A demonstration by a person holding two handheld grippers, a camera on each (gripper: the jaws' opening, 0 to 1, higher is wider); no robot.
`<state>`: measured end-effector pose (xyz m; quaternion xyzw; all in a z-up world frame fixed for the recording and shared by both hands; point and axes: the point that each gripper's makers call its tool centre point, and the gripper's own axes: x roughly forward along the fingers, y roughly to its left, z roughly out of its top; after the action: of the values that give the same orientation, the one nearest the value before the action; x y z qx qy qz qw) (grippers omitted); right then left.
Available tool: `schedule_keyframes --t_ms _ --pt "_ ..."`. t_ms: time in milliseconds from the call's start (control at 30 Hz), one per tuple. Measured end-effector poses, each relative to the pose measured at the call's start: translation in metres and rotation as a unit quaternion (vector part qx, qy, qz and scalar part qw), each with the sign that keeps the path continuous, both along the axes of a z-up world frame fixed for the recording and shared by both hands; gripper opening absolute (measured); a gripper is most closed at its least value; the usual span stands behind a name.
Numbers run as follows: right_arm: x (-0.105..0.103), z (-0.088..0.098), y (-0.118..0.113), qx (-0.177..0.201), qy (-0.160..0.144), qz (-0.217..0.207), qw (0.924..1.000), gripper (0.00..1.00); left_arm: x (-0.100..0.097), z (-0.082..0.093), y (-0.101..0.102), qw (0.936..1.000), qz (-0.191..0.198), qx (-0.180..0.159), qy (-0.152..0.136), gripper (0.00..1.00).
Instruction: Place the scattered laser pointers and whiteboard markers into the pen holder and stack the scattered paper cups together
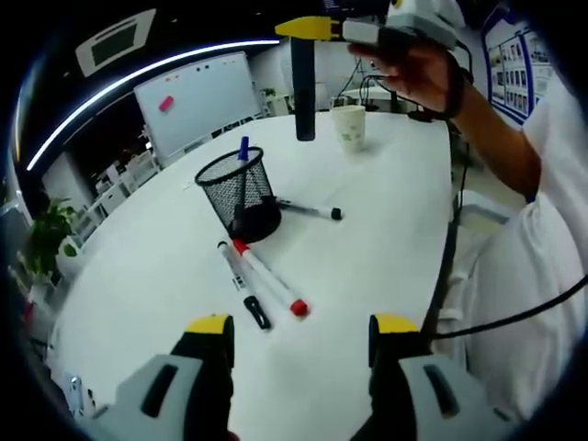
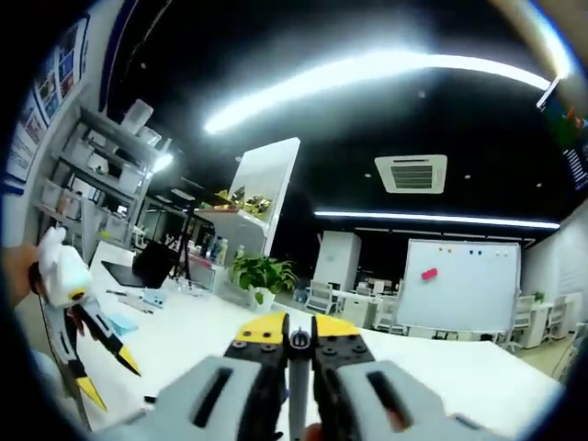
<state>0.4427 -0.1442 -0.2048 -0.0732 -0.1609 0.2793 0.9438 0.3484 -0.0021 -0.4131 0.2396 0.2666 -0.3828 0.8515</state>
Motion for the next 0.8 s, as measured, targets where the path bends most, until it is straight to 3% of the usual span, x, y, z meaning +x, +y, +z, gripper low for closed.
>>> schedule_keyframes --t_ms 800 --pt "0.008 0.015 0.008 0.015 -0.008 0.009 0.9998 0.1 -0.002 0.003 -0.003 1.0 0.002 0.001 -0.001 0.6"
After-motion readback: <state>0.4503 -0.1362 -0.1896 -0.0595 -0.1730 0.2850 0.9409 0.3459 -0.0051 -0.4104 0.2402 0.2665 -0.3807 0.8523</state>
